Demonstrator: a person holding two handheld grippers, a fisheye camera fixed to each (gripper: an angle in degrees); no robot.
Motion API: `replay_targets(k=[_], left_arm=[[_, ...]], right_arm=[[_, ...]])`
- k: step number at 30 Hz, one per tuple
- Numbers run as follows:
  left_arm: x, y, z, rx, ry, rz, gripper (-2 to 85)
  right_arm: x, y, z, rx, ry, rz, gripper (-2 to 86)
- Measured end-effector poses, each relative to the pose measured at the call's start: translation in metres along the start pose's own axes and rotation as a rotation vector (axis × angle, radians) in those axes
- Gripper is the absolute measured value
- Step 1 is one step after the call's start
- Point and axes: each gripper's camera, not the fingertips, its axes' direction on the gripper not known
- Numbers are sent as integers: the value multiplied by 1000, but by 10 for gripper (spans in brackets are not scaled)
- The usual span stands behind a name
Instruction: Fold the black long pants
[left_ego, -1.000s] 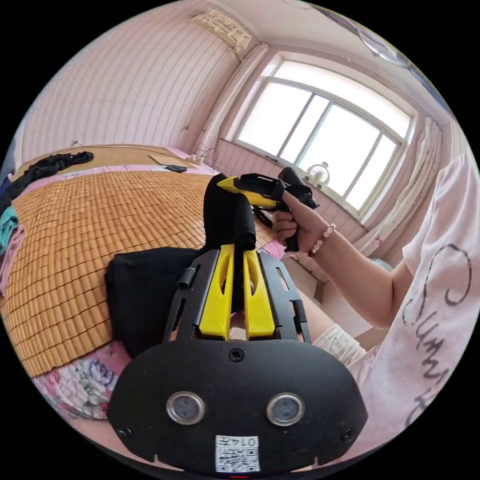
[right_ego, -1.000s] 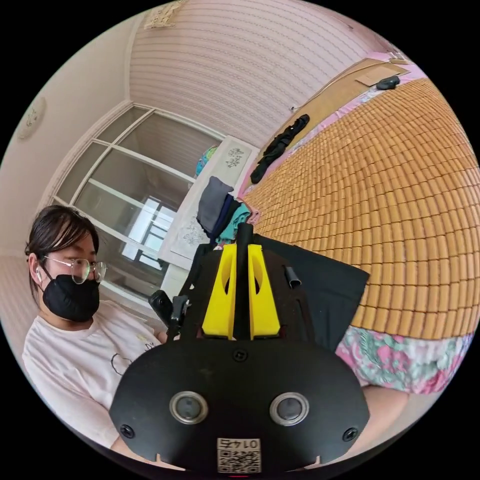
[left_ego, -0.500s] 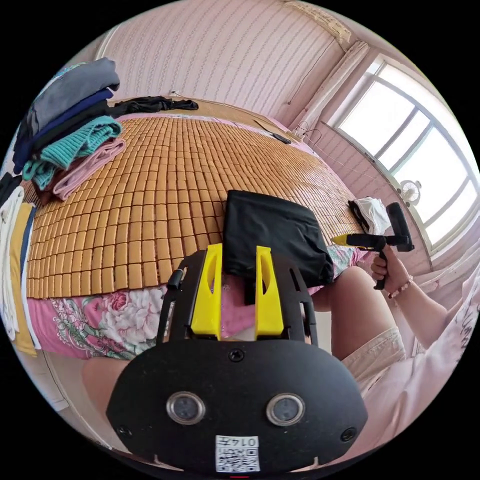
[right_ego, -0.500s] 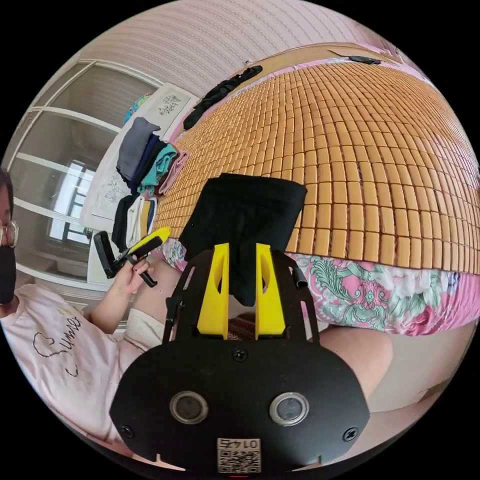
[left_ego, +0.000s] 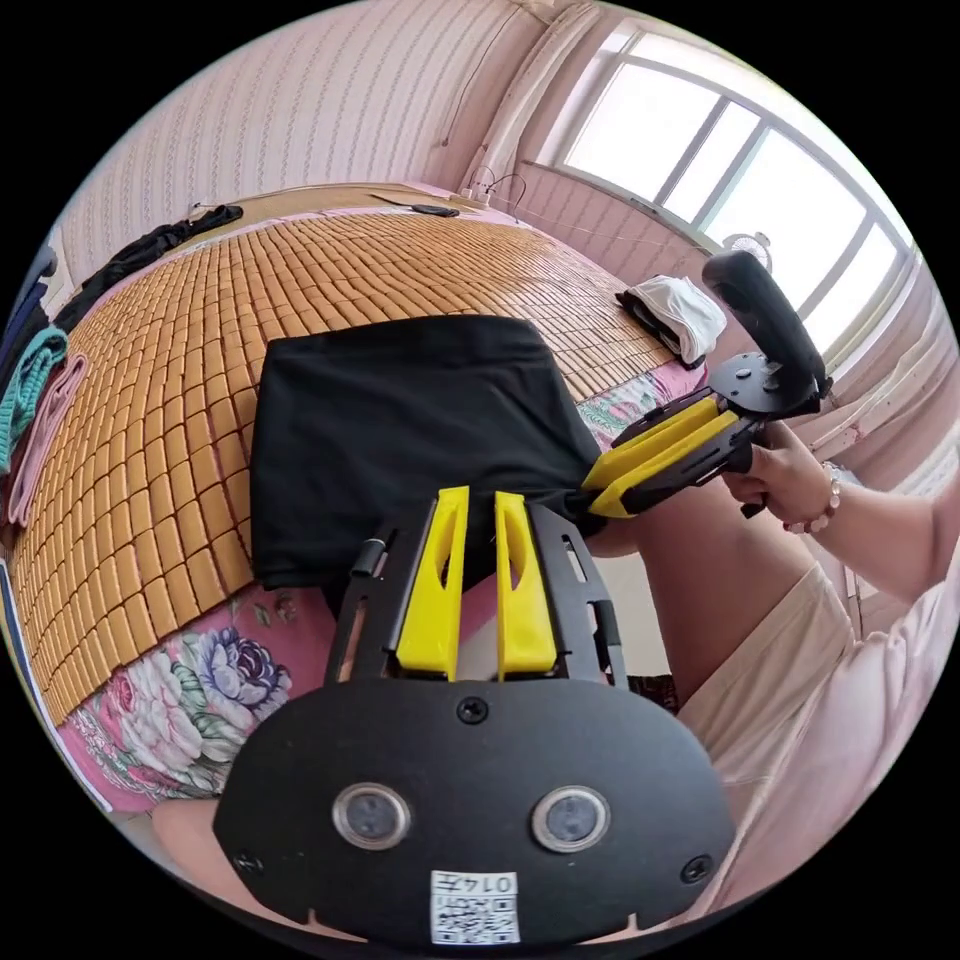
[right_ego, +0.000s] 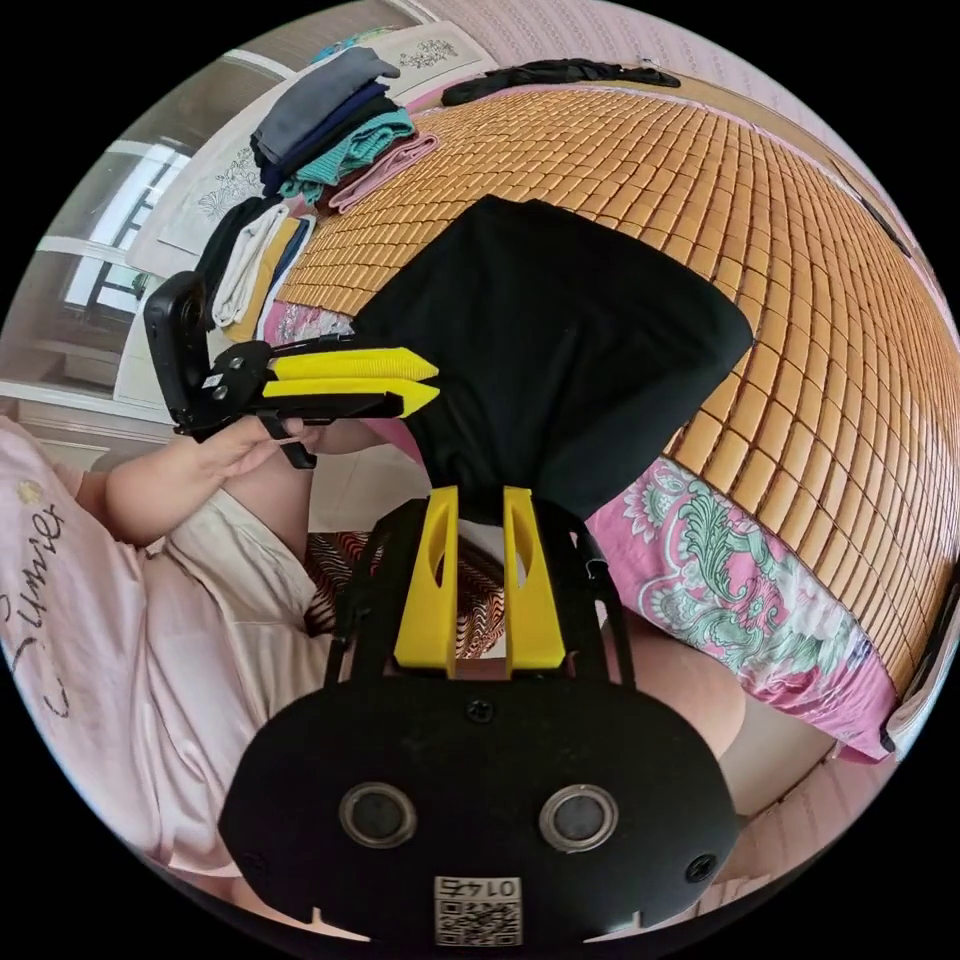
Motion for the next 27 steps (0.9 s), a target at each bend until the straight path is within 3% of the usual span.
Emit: replay_targets(k=[3,8,14,21,27], left_arm=[[-16,-7,-30,101,5,-39,108],[-81,-18,-45,183,-116,-173,132],[-141,-37,13,61,32,-302,147],[-149,-31,27,108,100,-341,76],[-142,-31,19,113,104,-378,47]], right_arm=[[15,14,-28,111,-25,45,98],[78,36,-54,382,-151,325,145],[114,55,-32,541,-355,481,119],[129,63,-12,510,-610,482,82],[97,45,-44,424,-474,351,38]])
